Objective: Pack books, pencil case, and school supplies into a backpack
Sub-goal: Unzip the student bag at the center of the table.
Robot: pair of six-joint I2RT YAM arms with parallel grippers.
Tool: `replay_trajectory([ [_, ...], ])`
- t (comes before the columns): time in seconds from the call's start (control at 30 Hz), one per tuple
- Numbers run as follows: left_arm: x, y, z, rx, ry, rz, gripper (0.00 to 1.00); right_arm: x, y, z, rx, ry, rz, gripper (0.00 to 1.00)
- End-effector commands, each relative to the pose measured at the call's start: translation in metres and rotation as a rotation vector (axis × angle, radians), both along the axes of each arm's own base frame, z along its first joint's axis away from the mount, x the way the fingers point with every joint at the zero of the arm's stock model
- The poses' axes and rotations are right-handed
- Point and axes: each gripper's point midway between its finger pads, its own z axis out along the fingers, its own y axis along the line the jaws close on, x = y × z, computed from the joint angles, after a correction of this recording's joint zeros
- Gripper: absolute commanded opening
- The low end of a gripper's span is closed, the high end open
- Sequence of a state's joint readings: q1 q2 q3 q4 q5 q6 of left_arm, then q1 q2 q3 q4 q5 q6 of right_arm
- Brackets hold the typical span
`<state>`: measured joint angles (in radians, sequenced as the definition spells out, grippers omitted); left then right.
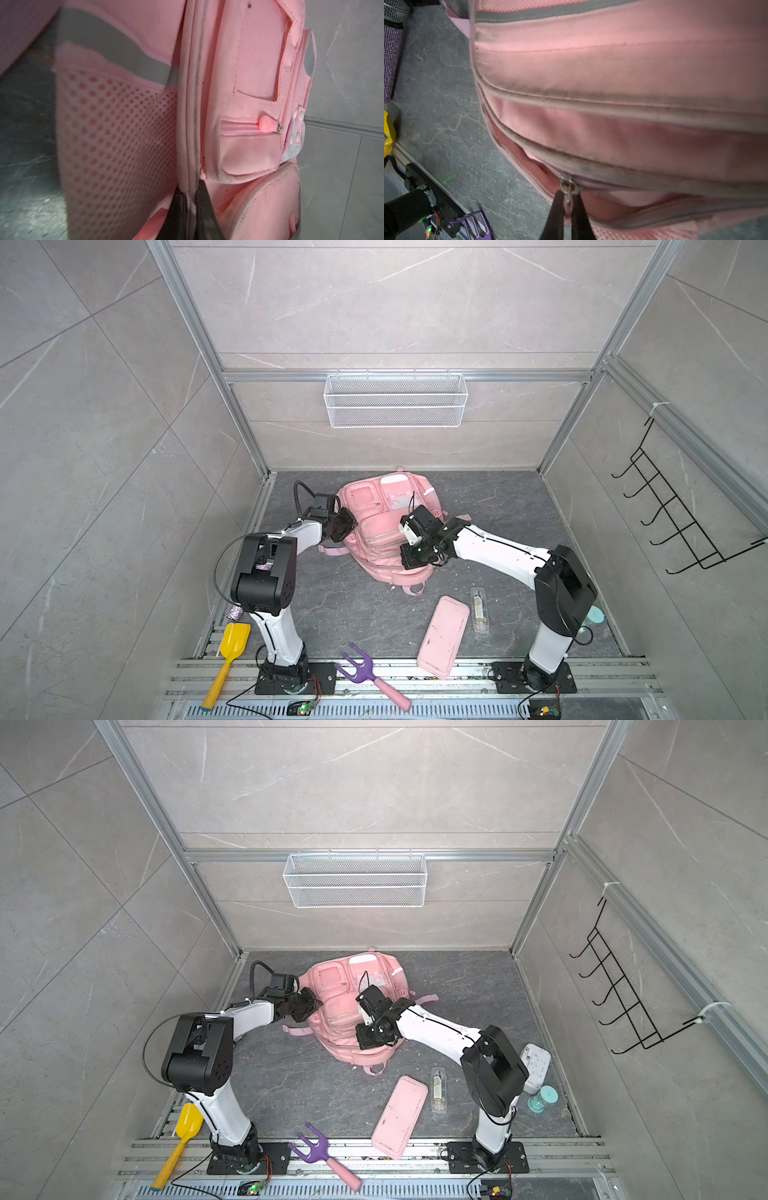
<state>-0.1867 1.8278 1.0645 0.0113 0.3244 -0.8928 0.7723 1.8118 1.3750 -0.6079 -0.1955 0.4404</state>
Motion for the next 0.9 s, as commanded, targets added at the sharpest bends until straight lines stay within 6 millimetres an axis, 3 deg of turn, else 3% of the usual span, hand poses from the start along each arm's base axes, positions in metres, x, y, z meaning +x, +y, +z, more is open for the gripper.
replay_trajectory([
  [0.0, 0.005, -0.009, 0.011, -0.061, -0.046, 0.061, 0.00, -0.005, 0.018, 0.013, 0.007, -0.018, 0.065, 0.00],
  [0.1, 0.005, -0.016, 0.012, -0.071, -0.047, 0.063, 0.00, -0.011, 0.037, 0.016, 0.006, -0.025, 0.107, 0.00],
  [0.3, 0.005, -0.029, 0.022, -0.087, -0.071, 0.074, 0.00, -0.021, 0.081, -0.002, 0.000, 0.010, 0.165, 0.00],
  [0.57, -0.002, -0.024, 0.025, -0.085, -0.078, 0.101, 0.00, -0.008, 0.129, -0.019, 0.036, 0.042, 0.171, 0.00],
  [0.7, -0.009, -0.020, 0.027, -0.078, -0.081, 0.107, 0.00, 0.003, 0.132, -0.021, 0.013, 0.019, 0.149, 0.00],
  [0.87, -0.024, -0.004, 0.031, -0.050, -0.090, 0.134, 0.00, 0.016, 0.108, -0.011, 0.012, -0.015, 0.099, 0.00],
])
